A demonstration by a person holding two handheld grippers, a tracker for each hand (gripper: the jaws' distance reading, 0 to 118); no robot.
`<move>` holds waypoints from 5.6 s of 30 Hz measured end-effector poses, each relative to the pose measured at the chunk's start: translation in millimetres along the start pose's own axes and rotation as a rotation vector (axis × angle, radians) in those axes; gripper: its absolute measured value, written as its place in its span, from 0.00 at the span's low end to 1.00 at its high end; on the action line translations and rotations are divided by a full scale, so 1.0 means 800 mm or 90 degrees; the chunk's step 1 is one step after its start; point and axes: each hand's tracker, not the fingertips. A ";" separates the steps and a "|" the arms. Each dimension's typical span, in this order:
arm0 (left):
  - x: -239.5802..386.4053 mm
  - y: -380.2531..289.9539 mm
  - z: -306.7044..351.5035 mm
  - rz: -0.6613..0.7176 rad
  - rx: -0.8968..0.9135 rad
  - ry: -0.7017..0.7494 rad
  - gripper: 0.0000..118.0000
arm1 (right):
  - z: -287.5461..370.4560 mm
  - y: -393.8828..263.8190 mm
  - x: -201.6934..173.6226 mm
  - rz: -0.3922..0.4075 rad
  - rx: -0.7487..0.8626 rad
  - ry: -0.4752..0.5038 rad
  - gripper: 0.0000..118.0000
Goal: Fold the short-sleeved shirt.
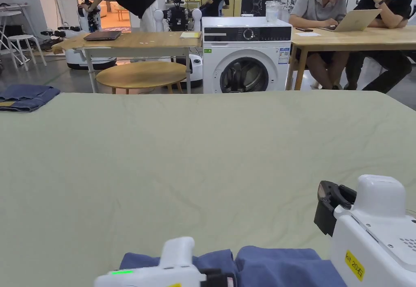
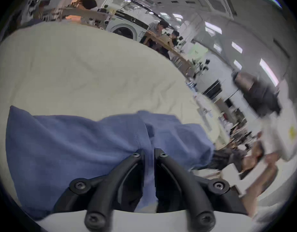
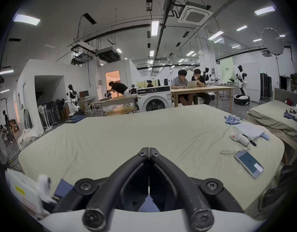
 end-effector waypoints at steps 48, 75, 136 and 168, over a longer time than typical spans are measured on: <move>-0.189 0.030 0.259 0.289 0.168 0.023 0.04 | -0.020 0.008 -0.067 0.017 0.000 0.067 0.00; 0.053 0.064 0.005 -0.041 0.021 -0.037 0.79 | 0.008 0.005 -0.001 -0.009 0.006 0.011 0.00; -0.170 0.011 0.017 0.370 -0.008 -0.184 0.21 | -0.091 -0.089 -0.023 -0.109 -0.420 0.232 0.00; -0.413 0.107 0.487 0.392 0.551 0.513 0.92 | -0.209 -0.059 -0.326 0.071 -0.332 0.379 0.00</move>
